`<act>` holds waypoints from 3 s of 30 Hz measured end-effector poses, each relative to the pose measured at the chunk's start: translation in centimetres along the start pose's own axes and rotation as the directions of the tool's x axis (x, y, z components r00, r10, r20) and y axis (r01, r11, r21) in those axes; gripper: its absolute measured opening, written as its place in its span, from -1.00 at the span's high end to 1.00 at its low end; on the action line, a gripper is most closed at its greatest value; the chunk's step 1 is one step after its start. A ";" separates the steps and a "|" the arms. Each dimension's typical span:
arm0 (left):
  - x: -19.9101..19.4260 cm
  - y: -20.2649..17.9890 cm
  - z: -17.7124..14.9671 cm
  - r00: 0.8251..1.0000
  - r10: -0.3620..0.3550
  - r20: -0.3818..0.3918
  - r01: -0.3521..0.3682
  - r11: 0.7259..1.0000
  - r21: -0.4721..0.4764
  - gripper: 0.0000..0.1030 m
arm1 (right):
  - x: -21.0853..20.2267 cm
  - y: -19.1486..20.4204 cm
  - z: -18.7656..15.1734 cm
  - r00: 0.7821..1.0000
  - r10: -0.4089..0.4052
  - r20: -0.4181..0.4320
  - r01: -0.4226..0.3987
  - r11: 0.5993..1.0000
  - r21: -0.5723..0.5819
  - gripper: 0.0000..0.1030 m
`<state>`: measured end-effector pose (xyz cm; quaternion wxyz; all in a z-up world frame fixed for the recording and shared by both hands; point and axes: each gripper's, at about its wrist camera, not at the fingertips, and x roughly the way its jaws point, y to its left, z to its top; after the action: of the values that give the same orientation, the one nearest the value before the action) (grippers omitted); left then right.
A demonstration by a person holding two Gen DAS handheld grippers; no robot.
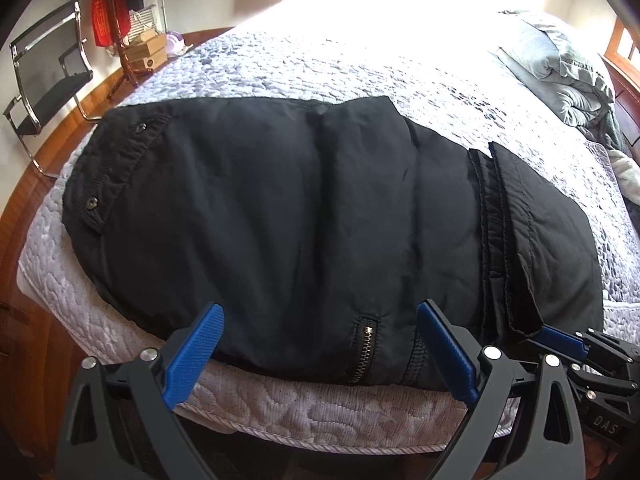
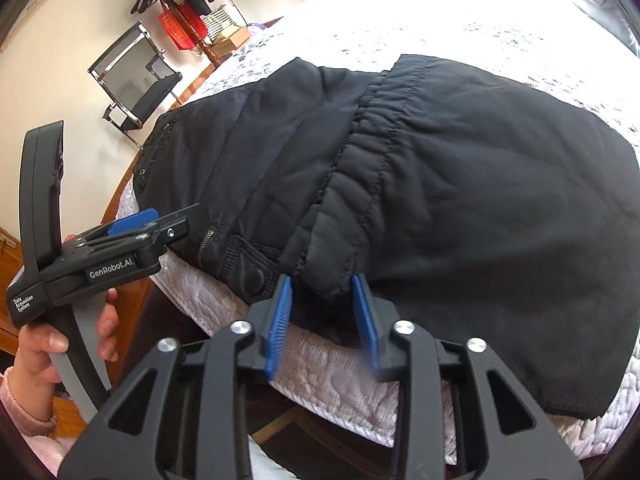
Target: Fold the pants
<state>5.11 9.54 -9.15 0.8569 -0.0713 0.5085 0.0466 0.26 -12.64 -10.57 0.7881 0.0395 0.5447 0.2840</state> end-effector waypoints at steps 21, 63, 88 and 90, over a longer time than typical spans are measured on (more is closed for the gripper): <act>-1.3 -0.2 0.1 0.999 -0.033 0.011 0.032 0.999 0.027 -0.90 | -5.0 -1.5 1.0 0.993 -0.058 0.101 0.048 0.994 0.097 0.30; 0.0 0.2 -0.3 0.997 -0.081 -0.016 0.081 0.997 0.004 -0.90 | -2.1 -2.4 1.0 0.986 -0.147 0.082 0.131 0.976 0.175 0.16; 0.1 -0.2 -1.5 0.997 -0.073 -0.024 0.074 0.997 0.009 -0.90 | 1.5 -0.2 0.7 0.987 -0.155 0.043 0.149 0.983 0.111 0.12; 0.1 -0.1 -1.5 0.997 -0.076 -0.024 0.076 0.997 0.005 -0.90 | 1.8 -0.1 0.7 0.986 -0.161 0.044 0.155 0.982 0.111 0.08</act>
<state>3.83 9.18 -9.93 0.8520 -0.0885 0.5159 0.0115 1.32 -11.71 -11.83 0.8191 0.0457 0.5395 0.1897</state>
